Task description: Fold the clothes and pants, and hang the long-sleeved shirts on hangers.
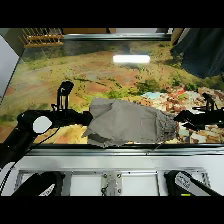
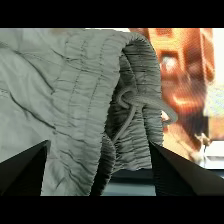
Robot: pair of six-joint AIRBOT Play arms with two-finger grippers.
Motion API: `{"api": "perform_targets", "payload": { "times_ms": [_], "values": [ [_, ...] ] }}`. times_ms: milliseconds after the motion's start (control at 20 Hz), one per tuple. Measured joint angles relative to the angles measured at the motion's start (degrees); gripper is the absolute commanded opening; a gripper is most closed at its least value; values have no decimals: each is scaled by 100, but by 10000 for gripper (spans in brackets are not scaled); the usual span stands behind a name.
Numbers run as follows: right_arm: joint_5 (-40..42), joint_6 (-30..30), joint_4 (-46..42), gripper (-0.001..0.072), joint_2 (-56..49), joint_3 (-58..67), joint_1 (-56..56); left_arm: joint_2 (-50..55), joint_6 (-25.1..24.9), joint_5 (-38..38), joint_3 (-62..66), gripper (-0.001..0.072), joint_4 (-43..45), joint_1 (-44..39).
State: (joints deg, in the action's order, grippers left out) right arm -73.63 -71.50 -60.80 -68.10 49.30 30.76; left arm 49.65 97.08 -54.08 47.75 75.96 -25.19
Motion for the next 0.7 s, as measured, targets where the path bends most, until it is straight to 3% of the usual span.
{"api": "perform_targets", "payload": {
  "times_ms": [400, 700],
  "values": [
    [33, 778, -260, 704, -879, -17, 291, 398, 170, 26, -11, 547, -247, -4],
    [33, 1478, 367, 704, -1360, -203, 490, 658, 195, 61, -11, 547, -380, -96]
  ]
}}
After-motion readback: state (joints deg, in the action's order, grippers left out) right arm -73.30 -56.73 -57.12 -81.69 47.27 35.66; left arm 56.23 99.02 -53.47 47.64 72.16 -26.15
